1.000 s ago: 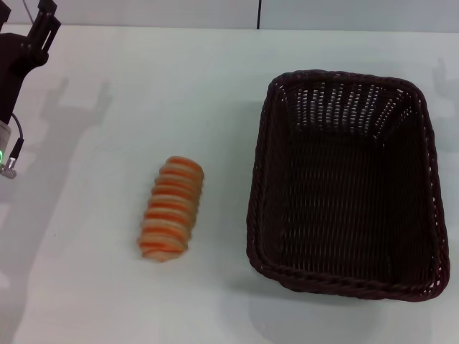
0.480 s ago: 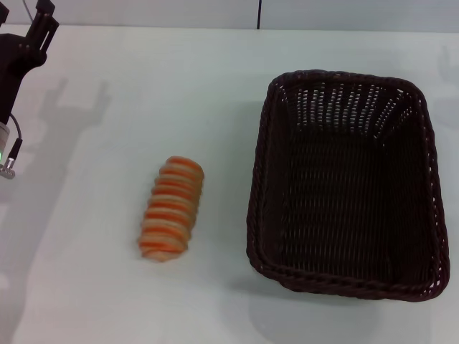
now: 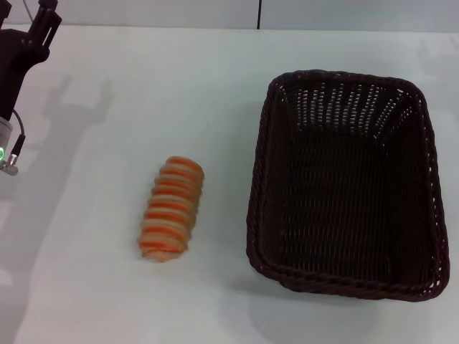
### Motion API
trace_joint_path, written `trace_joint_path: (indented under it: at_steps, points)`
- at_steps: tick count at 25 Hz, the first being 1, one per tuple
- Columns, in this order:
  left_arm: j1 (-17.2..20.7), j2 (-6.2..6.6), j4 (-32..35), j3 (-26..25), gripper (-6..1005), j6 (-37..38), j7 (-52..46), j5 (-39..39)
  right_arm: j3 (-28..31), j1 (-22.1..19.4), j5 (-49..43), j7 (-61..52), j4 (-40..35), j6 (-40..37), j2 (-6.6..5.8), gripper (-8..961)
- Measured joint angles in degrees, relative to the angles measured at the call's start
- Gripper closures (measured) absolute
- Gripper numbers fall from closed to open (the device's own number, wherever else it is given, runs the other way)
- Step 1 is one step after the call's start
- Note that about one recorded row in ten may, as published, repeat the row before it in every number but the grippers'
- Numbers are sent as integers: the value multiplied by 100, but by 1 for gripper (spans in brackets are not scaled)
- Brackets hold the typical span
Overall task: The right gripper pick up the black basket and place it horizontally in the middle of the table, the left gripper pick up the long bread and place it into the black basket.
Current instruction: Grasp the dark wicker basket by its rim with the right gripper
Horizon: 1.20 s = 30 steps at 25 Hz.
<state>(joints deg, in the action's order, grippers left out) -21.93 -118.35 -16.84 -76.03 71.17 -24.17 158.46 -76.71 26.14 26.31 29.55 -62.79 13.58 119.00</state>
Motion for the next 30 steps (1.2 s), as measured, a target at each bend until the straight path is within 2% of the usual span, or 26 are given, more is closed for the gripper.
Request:
trace_joint_path:
  at_steps: [1, 2, 6, 9, 16, 27, 28, 30]
  points:
    - [-2, -1, -3, 0, 186, 5, 0, 1, 152, 52, -19, -7, -266, 537, -2, 366]
    - [-3, -1, -5, 0, 186, 8, 0, 1, 152, 52, -19, -7, -266, 537, -2, 366]
    - [-9, -9, -17, 0, 187, 17, 0, 1, 418, 80, -21, -69, -928, 1645, -4, 367]
    - [-11, -10, -17, 1, 187, 18, 0, 1, 446, 92, -34, -189, -1188, 2080, -5, 367]
    - [-18, -13, -21, 0, 187, 20, -27, 1, 389, 95, -524, -1023, -2202, 3594, -5, 367]
    - [-22, -18, -9, -14, 187, -15, -60, 1, 251, 180, -722, -2249, -3858, 6160, -7, 366]
    - [-22, -17, -5, -31, 187, -15, -60, 1, 198, 209, -717, -2464, -4106, 6578, -3, 366]
    - [-22, -12, 15, -108, 187, -16, -62, 1, 157, 219, -706, -2587, -4228, 6770, 0, 366]
